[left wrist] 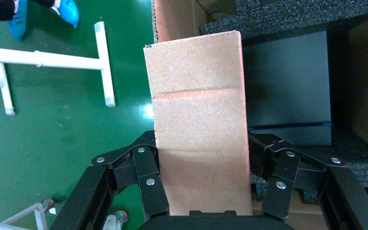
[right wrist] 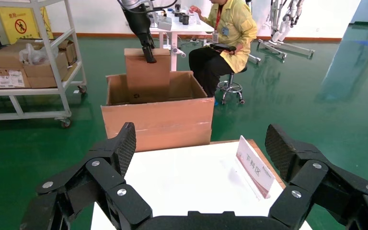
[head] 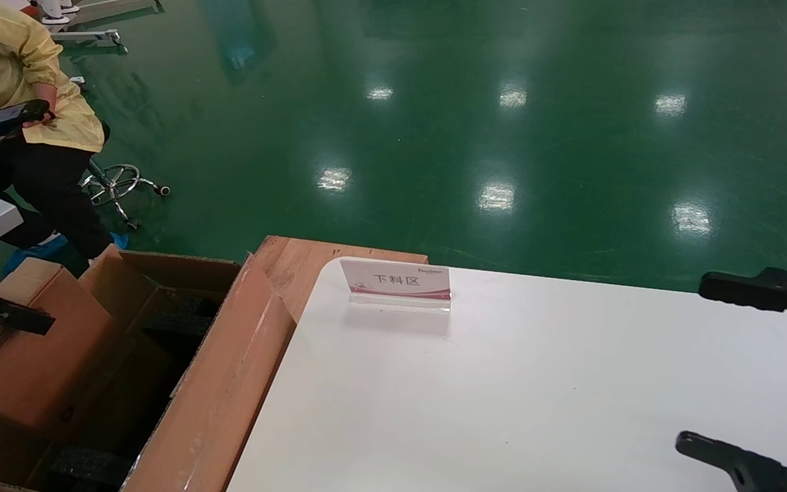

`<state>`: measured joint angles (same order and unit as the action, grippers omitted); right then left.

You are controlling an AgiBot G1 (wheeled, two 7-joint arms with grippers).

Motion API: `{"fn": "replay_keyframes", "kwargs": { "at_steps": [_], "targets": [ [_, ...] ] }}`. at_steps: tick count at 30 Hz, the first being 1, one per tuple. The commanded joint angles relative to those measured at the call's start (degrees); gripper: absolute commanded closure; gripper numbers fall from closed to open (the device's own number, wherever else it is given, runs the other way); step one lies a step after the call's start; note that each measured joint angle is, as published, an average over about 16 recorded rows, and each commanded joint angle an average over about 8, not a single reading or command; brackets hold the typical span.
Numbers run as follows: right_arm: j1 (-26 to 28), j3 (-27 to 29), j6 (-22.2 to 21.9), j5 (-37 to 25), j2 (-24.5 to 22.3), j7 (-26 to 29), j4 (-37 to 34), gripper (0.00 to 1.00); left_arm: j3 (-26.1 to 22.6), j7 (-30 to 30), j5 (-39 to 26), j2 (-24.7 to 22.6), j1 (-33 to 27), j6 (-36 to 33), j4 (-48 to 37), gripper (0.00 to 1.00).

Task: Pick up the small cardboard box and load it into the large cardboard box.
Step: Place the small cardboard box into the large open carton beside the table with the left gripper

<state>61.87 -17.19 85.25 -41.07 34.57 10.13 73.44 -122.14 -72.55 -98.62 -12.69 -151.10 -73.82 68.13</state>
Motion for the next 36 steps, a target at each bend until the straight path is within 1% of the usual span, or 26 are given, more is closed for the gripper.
{"fn": "replay_keyframes", "kwargs": {
  "at_steps": [1,36],
  "targets": [
    [0.0,0.0,0.0,0.0,0.0,0.0,0.0,0.00,-0.2,0.5,0.5,-0.3,0.6,0.8,-0.7,1.00],
    [0.0,-0.1,0.0,0.1,0.0,-0.1,0.0,0.00,-2.3,8.7,8.9,-2.4,10.6,11.0,-11.0,1.00]
  ]
}}
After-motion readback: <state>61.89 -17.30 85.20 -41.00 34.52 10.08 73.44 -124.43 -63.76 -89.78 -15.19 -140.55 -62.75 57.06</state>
